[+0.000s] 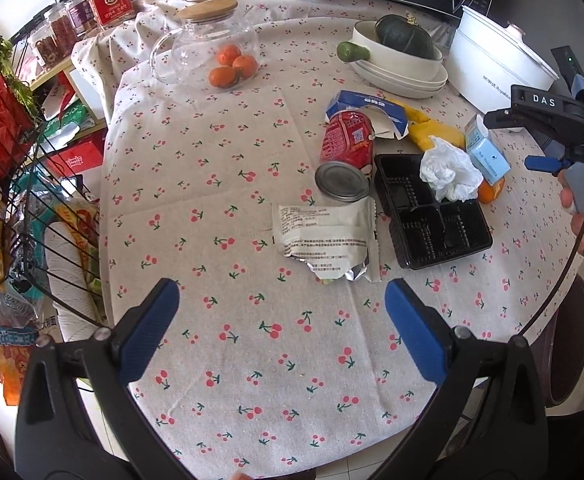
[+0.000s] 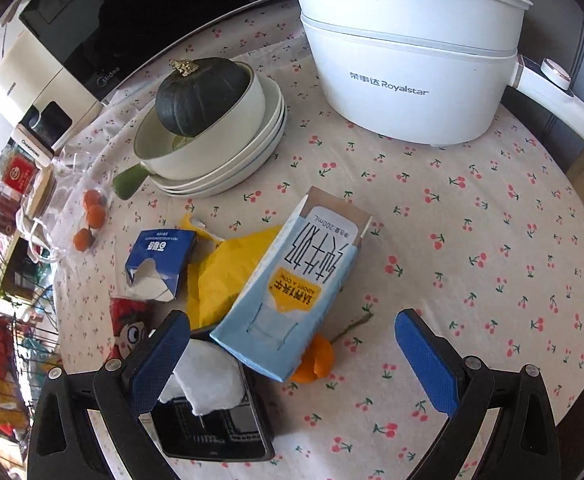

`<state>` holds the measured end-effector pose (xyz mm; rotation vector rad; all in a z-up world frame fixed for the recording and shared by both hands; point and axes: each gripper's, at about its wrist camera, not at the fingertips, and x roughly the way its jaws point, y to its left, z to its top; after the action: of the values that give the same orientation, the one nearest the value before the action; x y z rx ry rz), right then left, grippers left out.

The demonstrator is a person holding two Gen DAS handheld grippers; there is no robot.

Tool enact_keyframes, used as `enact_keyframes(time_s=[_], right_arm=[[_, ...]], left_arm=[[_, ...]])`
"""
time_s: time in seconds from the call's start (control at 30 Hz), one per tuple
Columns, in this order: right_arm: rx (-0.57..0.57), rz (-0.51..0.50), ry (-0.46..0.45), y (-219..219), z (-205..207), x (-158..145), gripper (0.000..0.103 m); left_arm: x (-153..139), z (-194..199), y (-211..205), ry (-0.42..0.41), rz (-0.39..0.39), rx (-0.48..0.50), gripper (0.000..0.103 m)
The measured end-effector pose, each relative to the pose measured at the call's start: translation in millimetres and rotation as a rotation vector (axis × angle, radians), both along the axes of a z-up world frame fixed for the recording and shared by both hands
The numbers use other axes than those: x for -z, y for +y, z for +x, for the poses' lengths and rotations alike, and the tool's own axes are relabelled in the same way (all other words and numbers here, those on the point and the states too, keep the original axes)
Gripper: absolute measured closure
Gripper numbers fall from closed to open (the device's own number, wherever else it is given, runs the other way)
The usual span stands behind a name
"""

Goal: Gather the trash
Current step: 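Grasp the milk carton with the right gripper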

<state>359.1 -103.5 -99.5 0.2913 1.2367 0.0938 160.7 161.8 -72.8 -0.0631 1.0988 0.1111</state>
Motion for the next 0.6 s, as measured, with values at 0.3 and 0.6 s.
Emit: enact_keyframes(time_s=[0.3,0.6], right_arm=[[0.039,-0.003,0.062,2.5,18.4,26.9,0.015],[-0.03,-0.029,0.036,-12.0,-0.8,14.1,0.05]], left_arm=[[-2.1,5.9,-2.7,-0.003,-0.037,-0.001,0.001],[-0.3,3.2,-4.4,0.004,-0.042,0.004,0.001]])
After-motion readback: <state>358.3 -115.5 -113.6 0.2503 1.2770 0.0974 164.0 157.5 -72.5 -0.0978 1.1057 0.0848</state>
